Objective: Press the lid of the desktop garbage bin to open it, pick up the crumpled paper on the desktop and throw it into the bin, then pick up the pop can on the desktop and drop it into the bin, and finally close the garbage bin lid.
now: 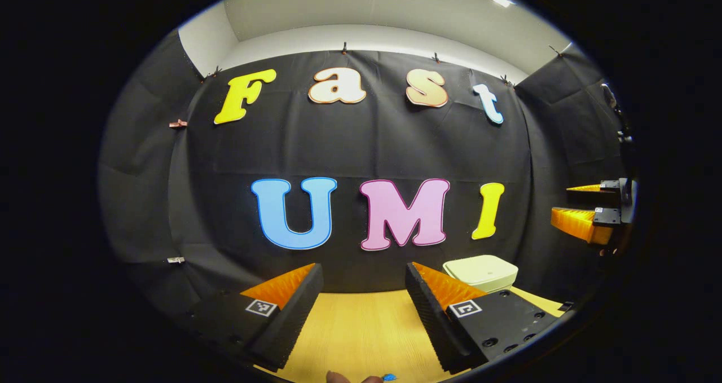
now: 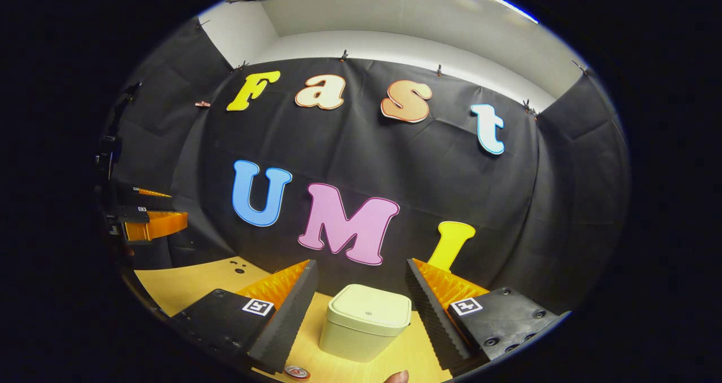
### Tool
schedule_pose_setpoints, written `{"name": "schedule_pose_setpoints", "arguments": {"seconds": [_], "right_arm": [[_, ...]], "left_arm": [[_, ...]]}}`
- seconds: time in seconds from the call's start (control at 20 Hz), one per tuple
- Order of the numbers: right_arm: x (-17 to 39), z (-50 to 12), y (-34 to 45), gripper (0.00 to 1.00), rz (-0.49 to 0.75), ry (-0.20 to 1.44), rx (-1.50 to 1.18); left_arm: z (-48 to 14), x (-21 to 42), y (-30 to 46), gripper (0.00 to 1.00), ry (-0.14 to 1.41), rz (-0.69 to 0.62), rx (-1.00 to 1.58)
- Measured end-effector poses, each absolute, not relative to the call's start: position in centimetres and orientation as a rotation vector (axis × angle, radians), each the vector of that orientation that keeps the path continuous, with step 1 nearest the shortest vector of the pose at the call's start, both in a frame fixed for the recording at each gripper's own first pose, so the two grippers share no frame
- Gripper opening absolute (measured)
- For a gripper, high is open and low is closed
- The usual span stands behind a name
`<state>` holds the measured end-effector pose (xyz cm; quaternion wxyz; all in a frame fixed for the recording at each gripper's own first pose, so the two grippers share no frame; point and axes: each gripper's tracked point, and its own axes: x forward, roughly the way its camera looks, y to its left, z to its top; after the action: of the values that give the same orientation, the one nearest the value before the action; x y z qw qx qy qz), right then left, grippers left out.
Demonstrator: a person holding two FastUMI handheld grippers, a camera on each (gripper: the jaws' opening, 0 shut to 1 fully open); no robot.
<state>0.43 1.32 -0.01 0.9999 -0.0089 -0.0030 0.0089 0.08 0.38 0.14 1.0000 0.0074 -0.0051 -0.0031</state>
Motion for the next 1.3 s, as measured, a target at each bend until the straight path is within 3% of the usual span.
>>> {"name": "schedule_pose_setpoints", "arguments": {"seconds": [0.45, 1.3], "right_arm": [[-1.1, -3.8, 3.8, 0.97, 0.096, 0.072, 0.015], [-4.6, -29.2, 12.5, 0.98, 0.294, 0.483, 0.034]], "left_arm": [[-0.4, -0.8, 0.4, 0.95, 0.000, 0.004, 0.012], [-0.8, -3.8, 0.9, 0.95, 0.033, 0.026, 0.048]]}}
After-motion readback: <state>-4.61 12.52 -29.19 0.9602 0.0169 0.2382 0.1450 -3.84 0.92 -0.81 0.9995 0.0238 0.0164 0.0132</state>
